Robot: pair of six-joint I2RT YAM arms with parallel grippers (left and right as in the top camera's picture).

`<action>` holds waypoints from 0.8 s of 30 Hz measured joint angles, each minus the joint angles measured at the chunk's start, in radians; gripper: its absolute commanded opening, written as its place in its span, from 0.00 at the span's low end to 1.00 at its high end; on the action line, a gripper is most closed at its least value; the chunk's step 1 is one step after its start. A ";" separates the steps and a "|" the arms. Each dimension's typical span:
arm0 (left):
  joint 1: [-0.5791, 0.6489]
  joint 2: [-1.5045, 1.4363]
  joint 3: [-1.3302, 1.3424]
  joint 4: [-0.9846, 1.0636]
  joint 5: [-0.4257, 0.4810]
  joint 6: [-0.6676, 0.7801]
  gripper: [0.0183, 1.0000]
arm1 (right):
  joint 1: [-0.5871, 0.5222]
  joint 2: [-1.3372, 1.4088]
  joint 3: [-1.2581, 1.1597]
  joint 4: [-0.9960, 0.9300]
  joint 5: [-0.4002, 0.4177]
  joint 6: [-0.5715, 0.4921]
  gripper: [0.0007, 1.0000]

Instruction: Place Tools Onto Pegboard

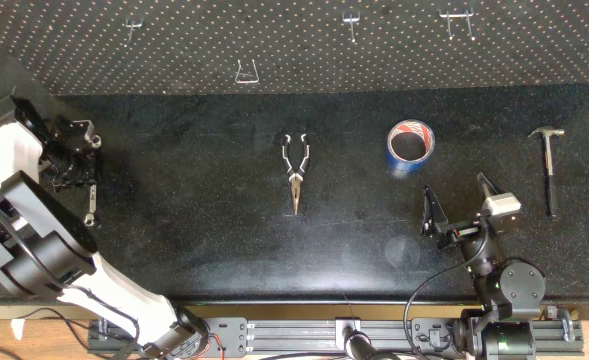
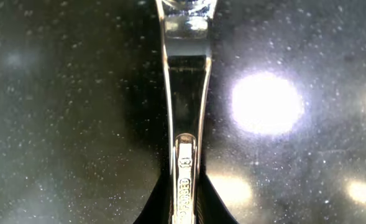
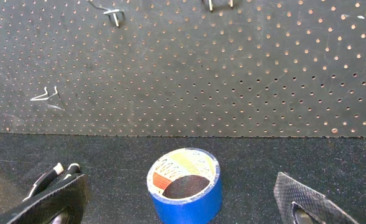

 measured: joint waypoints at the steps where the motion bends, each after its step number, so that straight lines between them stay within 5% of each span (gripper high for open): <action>1: 0.000 -0.001 0.000 0.000 0.000 -0.024 0.01 | 0.000 0.000 0.000 0.000 0.000 0.000 0.98; 8: -0.061 -0.496 -0.205 0.264 -0.004 -0.165 0.01 | 0.000 -0.001 0.000 0.000 0.000 0.000 0.98; 14: -0.401 -0.900 -0.592 0.464 -0.003 -0.317 0.01 | 0.000 0.000 0.000 0.000 0.000 0.000 0.98; 17: -0.524 -0.928 -0.594 0.517 -0.029 -0.423 0.01 | 0.000 0.000 0.000 0.000 0.000 0.000 0.98; 24: -0.536 -0.871 -0.594 0.666 -0.082 -0.501 0.01 | 0.000 0.000 0.000 0.000 0.000 0.000 0.98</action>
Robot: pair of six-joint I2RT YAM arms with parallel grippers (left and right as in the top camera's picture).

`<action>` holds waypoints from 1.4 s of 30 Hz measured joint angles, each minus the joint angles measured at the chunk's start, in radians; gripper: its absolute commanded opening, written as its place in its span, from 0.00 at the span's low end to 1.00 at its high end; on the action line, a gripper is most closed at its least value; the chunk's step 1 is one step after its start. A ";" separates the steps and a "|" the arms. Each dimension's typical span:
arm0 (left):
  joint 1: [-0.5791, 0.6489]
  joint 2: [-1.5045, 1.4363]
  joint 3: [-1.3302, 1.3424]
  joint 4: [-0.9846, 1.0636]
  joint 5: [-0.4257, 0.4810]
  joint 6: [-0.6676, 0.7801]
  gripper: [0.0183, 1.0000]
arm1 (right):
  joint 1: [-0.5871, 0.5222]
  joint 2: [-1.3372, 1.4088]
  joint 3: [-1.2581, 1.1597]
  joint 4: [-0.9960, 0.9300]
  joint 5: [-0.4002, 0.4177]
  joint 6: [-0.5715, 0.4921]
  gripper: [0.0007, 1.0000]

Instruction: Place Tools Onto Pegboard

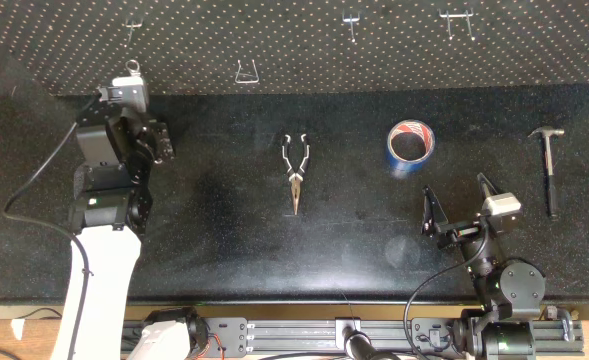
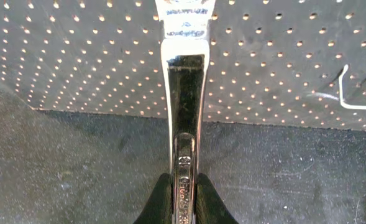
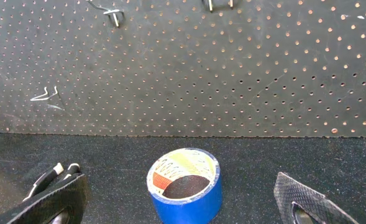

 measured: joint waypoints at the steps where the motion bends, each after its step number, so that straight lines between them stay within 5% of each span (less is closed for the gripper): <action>1: 0.000 0.003 0.002 -0.001 0.000 -0.002 0.01 | 0.000 0.000 0.000 0.000 0.000 0.000 0.98; 27: 0.034 0.137 0.133 -0.031 -0.045 -0.026 0.01 | 0.000 0.000 0.000 0.000 0.000 0.000 0.97; 40: 0.033 0.251 0.147 0.034 0.006 0.019 0.01 | 0.000 0.000 0.000 0.000 0.000 0.000 0.98; 42: 0.034 0.280 0.152 0.074 0.008 0.022 0.19 | 0.000 0.000 0.000 0.000 0.000 0.000 0.98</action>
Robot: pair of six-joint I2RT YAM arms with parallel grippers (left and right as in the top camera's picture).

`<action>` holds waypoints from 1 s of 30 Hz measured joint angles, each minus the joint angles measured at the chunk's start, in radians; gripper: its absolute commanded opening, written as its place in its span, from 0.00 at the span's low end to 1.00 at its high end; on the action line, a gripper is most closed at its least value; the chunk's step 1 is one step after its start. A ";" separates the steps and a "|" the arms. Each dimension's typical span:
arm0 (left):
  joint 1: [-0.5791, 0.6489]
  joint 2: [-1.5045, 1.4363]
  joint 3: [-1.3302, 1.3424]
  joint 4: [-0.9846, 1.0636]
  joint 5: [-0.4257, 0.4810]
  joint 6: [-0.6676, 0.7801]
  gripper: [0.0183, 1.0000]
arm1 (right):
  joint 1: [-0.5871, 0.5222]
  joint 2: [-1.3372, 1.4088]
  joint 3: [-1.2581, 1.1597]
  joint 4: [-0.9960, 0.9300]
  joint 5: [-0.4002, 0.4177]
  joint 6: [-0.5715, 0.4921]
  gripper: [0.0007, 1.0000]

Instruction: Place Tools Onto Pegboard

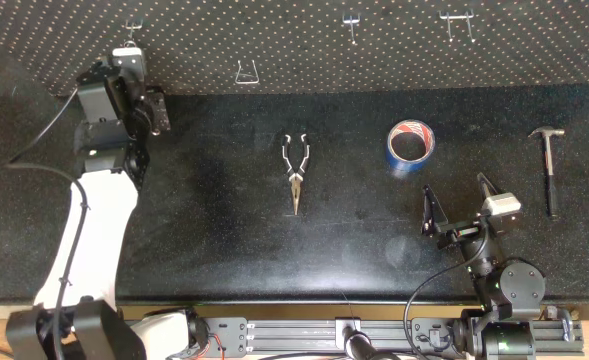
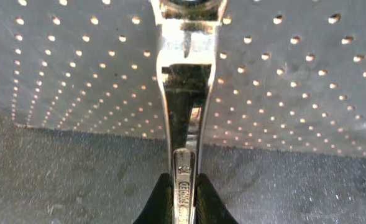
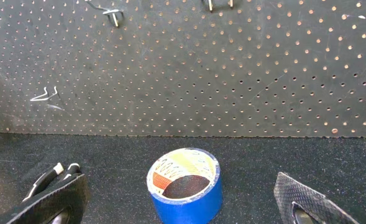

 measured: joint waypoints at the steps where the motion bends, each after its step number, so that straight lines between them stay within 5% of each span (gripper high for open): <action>1: 0.000 0.013 0.004 0.017 0.000 0.004 0.43 | 0.000 0.000 0.000 0.000 0.000 0.000 0.98; 2: 0.000 0.028 0.011 0.032 0.000 0.010 0.81 | 0.000 0.000 0.000 0.000 0.000 0.000 0.98; 3: 0.000 0.033 0.014 0.039 0.000 0.010 1.00 | 0.000 0.000 0.000 0.000 0.000 0.000 0.98; 9: 0.000 0.026 0.055 -0.069 -0.001 0.011 1.00 | 0.000 0.000 0.000 0.000 0.000 0.000 0.98; 15: -0.006 -0.230 0.063 -0.523 0.027 0.011 0.99 | 0.000 0.000 0.000 0.000 0.000 0.000 0.98; 22: -0.010 -0.301 0.063 -0.570 0.067 -0.001 1.00 | 0.000 0.000 0.000 0.000 0.000 0.000 0.98; 25: -0.094 -0.293 0.070 -0.741 0.086 -0.219 1.00 | 0.000 0.000 0.000 0.000 0.000 0.000 0.98; 30: -0.452 -0.126 0.072 -0.962 0.079 -0.607 1.00 | 0.000 0.000 0.000 0.000 0.000 0.000 0.98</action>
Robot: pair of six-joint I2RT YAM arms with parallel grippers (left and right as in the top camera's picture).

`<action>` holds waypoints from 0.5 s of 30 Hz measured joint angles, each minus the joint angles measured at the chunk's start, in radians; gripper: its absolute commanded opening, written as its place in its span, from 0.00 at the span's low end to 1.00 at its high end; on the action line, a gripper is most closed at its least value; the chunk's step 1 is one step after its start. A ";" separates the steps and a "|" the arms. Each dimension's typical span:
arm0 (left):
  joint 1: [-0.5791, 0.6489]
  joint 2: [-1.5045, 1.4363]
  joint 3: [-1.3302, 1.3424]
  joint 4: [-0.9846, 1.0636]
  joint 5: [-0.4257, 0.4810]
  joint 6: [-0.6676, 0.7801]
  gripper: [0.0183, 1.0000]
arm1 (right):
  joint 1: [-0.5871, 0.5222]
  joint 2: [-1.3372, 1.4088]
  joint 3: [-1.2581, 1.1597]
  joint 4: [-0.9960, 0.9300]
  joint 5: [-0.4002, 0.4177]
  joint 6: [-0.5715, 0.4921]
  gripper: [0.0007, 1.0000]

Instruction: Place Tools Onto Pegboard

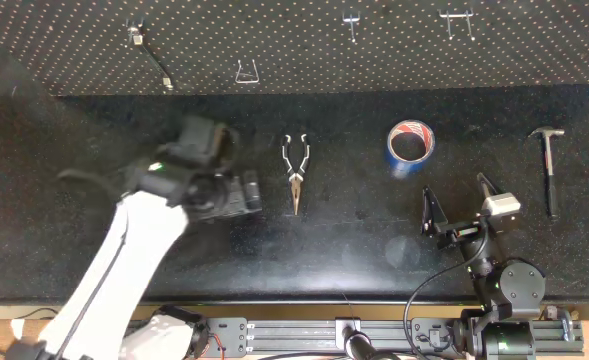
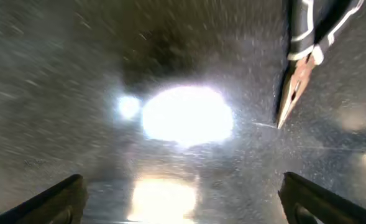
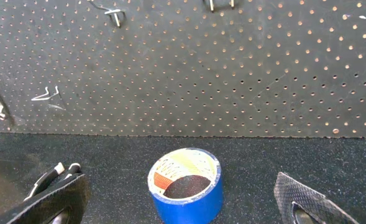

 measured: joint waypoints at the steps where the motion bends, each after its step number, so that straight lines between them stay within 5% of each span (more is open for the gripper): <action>1: -0.074 0.074 0.003 0.023 0.002 -0.057 1.00 | 0.000 0.000 0.000 0.001 0.000 0.000 0.98; 5: -0.225 0.403 0.189 0.045 0.006 -0.124 1.00 | 0.000 0.002 0.000 0.000 0.000 0.000 0.98; 15: -0.218 0.723 0.511 0.076 -0.035 -0.120 1.00 | 0.000 0.000 0.000 0.000 0.000 0.000 0.98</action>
